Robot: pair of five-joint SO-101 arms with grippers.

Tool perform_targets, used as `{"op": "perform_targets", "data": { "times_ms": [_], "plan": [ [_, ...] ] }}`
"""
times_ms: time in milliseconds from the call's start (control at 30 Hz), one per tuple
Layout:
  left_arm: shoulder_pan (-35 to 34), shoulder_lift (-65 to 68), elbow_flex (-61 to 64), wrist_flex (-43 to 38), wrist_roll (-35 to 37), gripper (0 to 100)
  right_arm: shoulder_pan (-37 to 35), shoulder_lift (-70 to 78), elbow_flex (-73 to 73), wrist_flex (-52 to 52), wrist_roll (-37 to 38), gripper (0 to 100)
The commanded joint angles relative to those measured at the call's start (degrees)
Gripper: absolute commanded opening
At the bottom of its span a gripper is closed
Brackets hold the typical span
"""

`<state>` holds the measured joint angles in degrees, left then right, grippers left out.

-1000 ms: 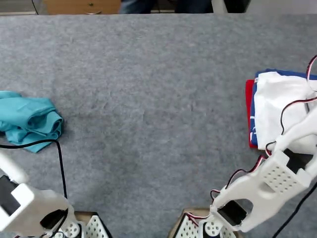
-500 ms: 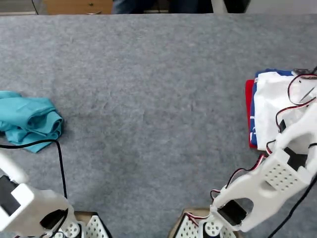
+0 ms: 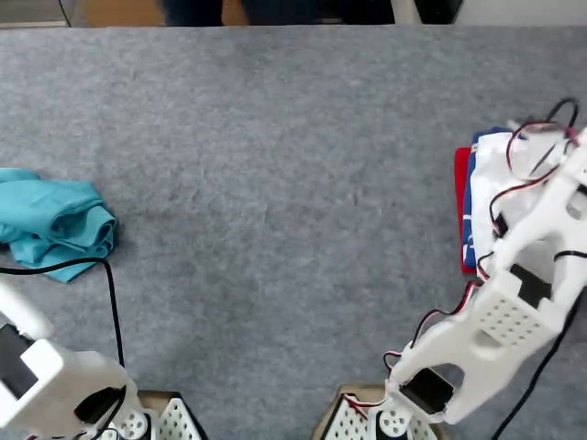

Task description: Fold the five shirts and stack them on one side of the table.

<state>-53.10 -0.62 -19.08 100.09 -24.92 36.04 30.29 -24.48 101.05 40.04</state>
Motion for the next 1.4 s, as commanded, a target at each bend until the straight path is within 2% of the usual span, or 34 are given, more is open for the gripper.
{"op": "perform_targets", "data": {
  "times_ms": [0, 300, 533, 767, 867, 1100, 1233, 1367],
  "plan": [
    [-0.62, -2.77, -0.09, 0.62, 0.35, 5, -0.66, 1.54, 2.59, -1.23, 0.18, 0.2],
    [-0.62, -2.77, 2.29, 0.62, 0.35, 5, -0.92, -1.01, -13.49, -0.97, 0.09, 0.2],
    [-0.18, -2.77, 2.46, 0.62, 0.35, 5, -3.91, 4.88, -19.47, -19.25, 0.09, 0.3],
    [-0.62, -2.86, 2.37, 0.62, 0.35, 5, -10.33, 14.81, -20.00, -24.79, 0.09, 0.3],
    [-0.62, -2.86, 2.46, 0.62, 0.35, 5, -10.95, 15.25, -22.20, -22.68, 0.00, 0.2],
    [-0.18, -2.86, 2.46, 0.62, 0.35, 5, -8.75, 11.47, -37.05, -9.14, 0.00, 0.2],
    [-0.18, -2.86, 2.46, 0.62, 0.35, 5, -5.93, 11.03, -45.67, 0.35, 0.53, 0.3],
    [-0.18, -2.86, 2.29, 0.62, 0.35, 5, -1.10, 10.59, -47.25, 1.32, 0.09, 0.3]
  ]
}}
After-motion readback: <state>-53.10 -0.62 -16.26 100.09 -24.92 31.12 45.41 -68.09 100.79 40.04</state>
